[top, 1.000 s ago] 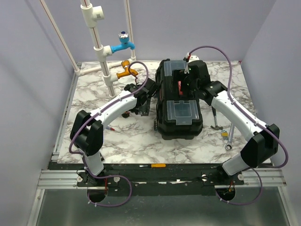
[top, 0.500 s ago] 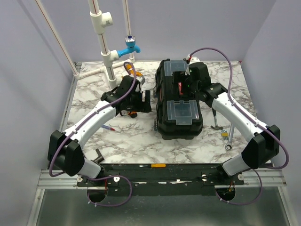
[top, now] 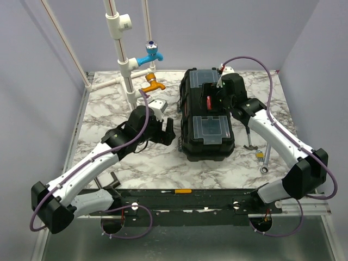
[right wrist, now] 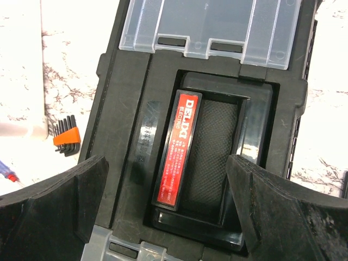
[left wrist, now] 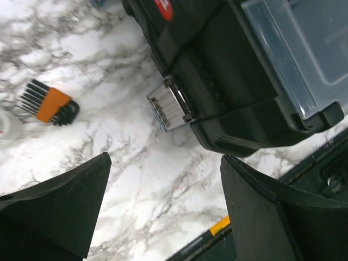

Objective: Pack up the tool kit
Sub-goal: Close the toolbox at the center of the board, then move the distractor to the center of the board.

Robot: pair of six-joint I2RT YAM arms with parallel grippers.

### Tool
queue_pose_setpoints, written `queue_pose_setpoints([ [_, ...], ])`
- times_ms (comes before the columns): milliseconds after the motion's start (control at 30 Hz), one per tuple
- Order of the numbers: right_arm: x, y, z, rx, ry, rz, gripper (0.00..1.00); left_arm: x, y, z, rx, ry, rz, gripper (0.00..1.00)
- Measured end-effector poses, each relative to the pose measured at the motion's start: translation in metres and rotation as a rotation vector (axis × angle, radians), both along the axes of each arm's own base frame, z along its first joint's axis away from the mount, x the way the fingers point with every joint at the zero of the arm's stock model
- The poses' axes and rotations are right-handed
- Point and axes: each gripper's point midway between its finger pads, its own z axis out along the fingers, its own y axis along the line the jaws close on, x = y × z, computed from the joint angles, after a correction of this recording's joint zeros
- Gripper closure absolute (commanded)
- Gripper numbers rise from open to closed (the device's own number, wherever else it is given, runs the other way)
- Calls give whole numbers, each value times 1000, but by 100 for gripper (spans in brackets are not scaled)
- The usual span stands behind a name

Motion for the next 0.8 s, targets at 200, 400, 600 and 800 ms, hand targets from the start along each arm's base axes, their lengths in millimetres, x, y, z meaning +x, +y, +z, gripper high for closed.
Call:
queue_pose_setpoints([
  [200,-2,0,1,17,-11,-1,0,1,32,0,-16,-97,147,20],
  [400,-5,-1,8,37,-34,-5,0,20,71,-15,78,-153,374,28],
  [600,-6,-1,21,66,-70,-8,0,52,85,-32,188,-207,525,17],
  [800,-7,-1,26,75,-80,-4,0,77,105,-33,187,-344,687,22],
])
